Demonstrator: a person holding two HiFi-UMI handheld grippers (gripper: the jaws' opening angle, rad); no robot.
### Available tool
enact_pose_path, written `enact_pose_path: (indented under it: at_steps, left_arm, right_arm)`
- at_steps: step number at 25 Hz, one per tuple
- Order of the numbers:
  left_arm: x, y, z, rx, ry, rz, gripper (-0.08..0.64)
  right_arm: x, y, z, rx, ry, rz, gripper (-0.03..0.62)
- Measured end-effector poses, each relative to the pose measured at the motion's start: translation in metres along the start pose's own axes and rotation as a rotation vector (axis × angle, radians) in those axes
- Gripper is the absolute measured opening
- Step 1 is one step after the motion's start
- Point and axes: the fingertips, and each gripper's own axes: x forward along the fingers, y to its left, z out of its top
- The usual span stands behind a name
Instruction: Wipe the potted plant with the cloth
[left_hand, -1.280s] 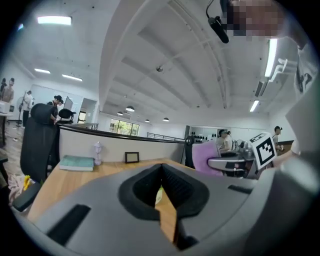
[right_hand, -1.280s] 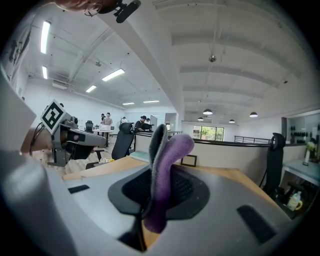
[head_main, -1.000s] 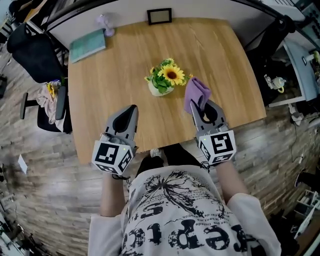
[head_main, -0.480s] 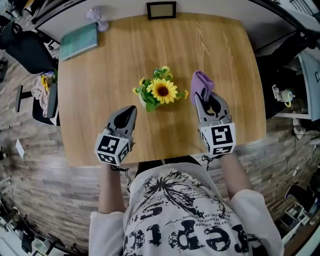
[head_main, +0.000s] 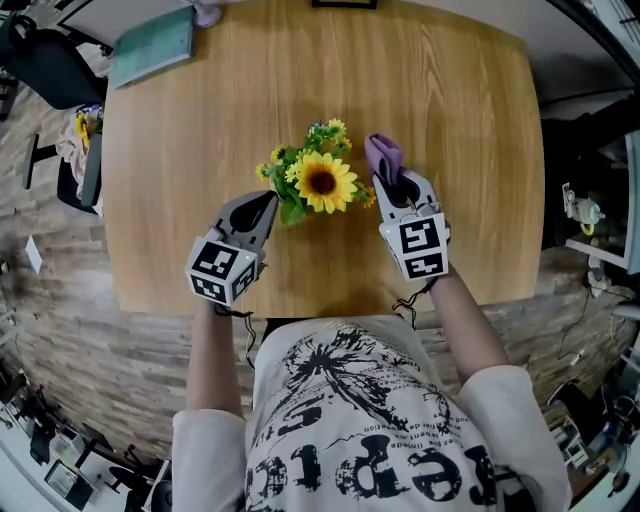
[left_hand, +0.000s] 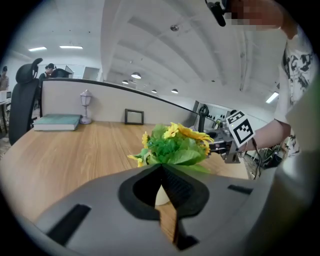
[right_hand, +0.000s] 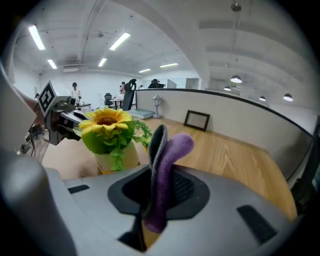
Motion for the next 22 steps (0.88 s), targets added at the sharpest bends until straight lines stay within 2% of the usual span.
enact_pose_path:
  at_steps: [4, 7, 11, 14, 22]
  left_arm:
    - [0.008, 0.003, -0.011, 0.028, 0.044, -0.017, 0.003]
    - [0.007, 0.001, -0.012, 0.075, 0.065, -0.031, 0.003]
    - [0.006, 0.002, -0.009, 0.049, 0.056, -0.088, 0.003]
    - [0.006, 0.002, -0.008, 0.059, 0.047, -0.107, 0.003]
    - [0.007, -0.002, -0.009, 0.061, 0.049, -0.157, 0.003]
  right_arm:
    - [0.021, 0.016, -0.014, 0.056, 0.057, 0.068, 0.072]
    - [0.028, 0.033, -0.019, 0.064, 0.090, 0.132, 0.071]
    - [0.035, 0.048, -0.017, 0.057, 0.116, 0.178, 0.071]
    - [0.040, 0.057, -0.018, 0.040, 0.135, 0.202, 0.071]
    - [0.041, 0.072, -0.019, 0.069, 0.162, 0.168, 0.071]
